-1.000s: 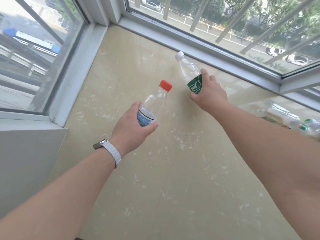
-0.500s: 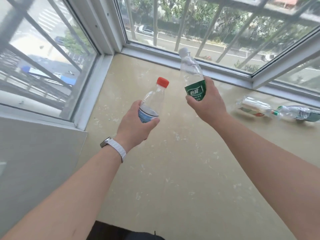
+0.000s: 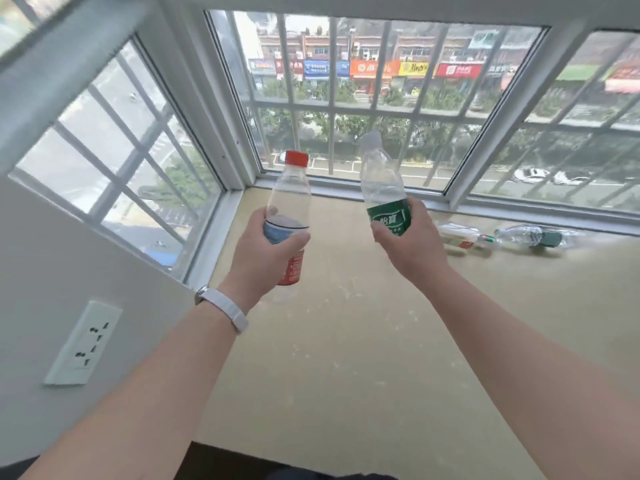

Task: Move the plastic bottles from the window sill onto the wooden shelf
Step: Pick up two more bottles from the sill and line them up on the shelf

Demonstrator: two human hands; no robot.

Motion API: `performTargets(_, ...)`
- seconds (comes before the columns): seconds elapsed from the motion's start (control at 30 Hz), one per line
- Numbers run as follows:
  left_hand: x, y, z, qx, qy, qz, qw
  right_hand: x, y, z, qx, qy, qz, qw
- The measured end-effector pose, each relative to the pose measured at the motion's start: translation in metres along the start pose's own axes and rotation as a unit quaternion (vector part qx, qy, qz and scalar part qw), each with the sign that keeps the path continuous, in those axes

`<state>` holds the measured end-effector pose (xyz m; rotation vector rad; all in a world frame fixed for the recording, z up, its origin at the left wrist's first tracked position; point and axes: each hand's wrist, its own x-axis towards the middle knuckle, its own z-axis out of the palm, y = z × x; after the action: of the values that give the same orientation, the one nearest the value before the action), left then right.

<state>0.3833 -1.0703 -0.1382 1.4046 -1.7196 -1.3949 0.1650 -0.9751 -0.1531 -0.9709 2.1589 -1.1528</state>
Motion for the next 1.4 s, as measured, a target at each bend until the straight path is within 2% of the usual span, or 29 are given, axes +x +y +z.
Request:
performTargets(0.3,-0.043,0.051,-0.021,-0.015,-0.06,0.082,0.995,-0.083,-0.043,-0.029,0.06,0.066,-0.016,0.996)
performTargets(0.63,-0.094,0.062,-0.029,-0.06,-0.172,0.136,0.974,-0.19,-0.054,-0.04,0.13,0.179,0.017,0.975)
performTargets(0.77,-0.108,0.062,-0.019,-0.076,-0.229,0.138,0.961,-0.229,-0.047,-0.052,0.125,0.216,0.038,0.968)
performTargets(0.97,-0.121,0.072,-0.006,-0.081,-0.267,0.164,0.946,-0.264,-0.046,-0.078,0.09,0.276,0.062,0.955)
performTargets(1.07,-0.123,0.081,0.015,-0.074,-0.285,0.169,0.941,-0.277,-0.04,-0.094,0.09,0.31,0.072,0.944)
performTargets(1.23,-0.157,0.095,0.086,-0.046,-0.359,0.189,0.913,-0.324,-0.015,-0.132,0.08,0.364,0.108,0.922)
performTargets(1.4,-0.221,0.115,0.175,-0.036,-0.426,0.218,0.877,-0.383,0.028,-0.192,0.089,0.455,0.162,0.871)
